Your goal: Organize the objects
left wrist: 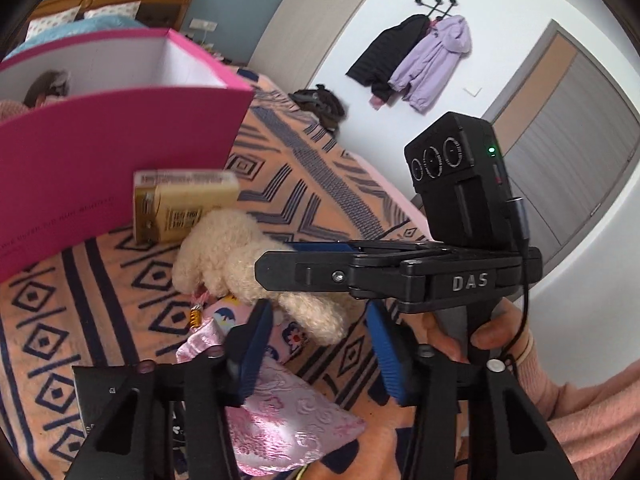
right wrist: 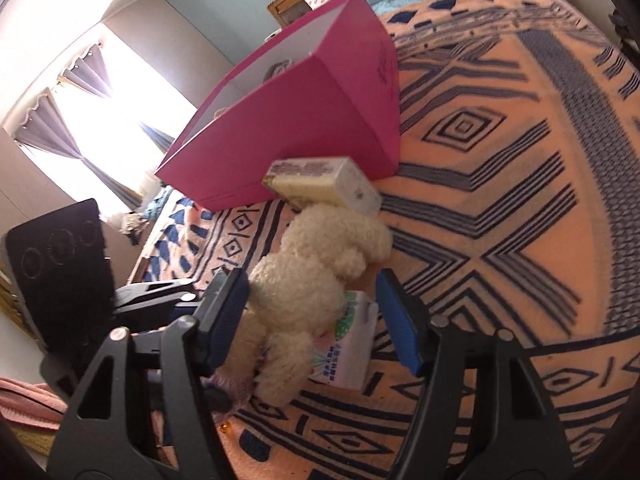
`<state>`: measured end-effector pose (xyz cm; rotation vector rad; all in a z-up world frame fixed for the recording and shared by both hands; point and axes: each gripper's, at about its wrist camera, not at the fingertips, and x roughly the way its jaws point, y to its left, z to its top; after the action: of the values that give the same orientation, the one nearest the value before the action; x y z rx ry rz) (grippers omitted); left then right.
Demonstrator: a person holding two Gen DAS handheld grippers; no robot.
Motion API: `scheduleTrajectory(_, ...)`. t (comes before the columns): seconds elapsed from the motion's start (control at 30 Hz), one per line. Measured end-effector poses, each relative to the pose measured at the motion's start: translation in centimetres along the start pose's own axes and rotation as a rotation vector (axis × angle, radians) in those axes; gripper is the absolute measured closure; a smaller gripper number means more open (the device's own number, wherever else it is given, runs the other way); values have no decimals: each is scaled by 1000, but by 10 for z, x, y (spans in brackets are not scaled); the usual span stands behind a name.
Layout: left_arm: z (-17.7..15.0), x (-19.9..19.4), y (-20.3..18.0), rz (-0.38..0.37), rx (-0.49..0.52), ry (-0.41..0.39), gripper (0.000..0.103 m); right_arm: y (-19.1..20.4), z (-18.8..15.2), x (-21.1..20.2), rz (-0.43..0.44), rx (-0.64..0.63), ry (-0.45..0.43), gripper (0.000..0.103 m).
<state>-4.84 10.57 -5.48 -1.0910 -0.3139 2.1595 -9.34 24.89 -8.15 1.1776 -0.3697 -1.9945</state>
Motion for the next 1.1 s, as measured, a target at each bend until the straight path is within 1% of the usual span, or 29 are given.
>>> scheduleTrajectory(0.07, -1, 0, 4, -5, -17, 4, 64, 0, -1, 2, 3, 2, 1, 45)
scheduleTrajectory(0.1, -2, 0, 5, -11, -20, 1, 64, 2, -2, 1, 4, -6, -1, 48)
scheduleTrajectory(0.27, -5, -7, 3, -24, -8, -12, 64, 17, -4, -2, -14, -54, -11, 54)
scheduleTrajectory(0.33, -7, -11, 0, -31, 2, -15, 64, 26, -6, -5, -27, -80, -24, 55)
scheduleTrajectory(0.47, -10, -20, -3, -16, 28, -32, 64, 42, -8, -11, -37, -127, -51, 57)
scheduleTrajectory(0.53, -11, -26, -3, -17, 34, -45, 64, 45, -8, -12, -27, -138, -57, 57)
scheduleTrajectory(0.57, -11, -29, -3, -15, 37, -52, 62, 46, -8, -11, -24, -141, -61, 58)
scheduleTrajectory(0.63, -11, -33, -1, -9, 33, -60, 62, 46, -7, -10, -1, -130, -63, 59)
scheduleTrajectory(0.7, -12, -38, 1, 1, 30, -73, 62, 47, -7, -10, 3, -129, -69, 59)
scheduleTrajectory(0.8, -15, -48, 1, -5, 37, -86, 62, 52, -8, -14, 18, -131, -79, 60)
scheduleTrajectory(0.97, -14, -59, -7, -1, 81, -109, 62, 62, -6, -21, 38, -153, -102, 60)
scheduleTrajectory(1.1, -5, -57, -19, 7, 115, -122, 62, 69, -4, -27, 59, -166, -118, 60)
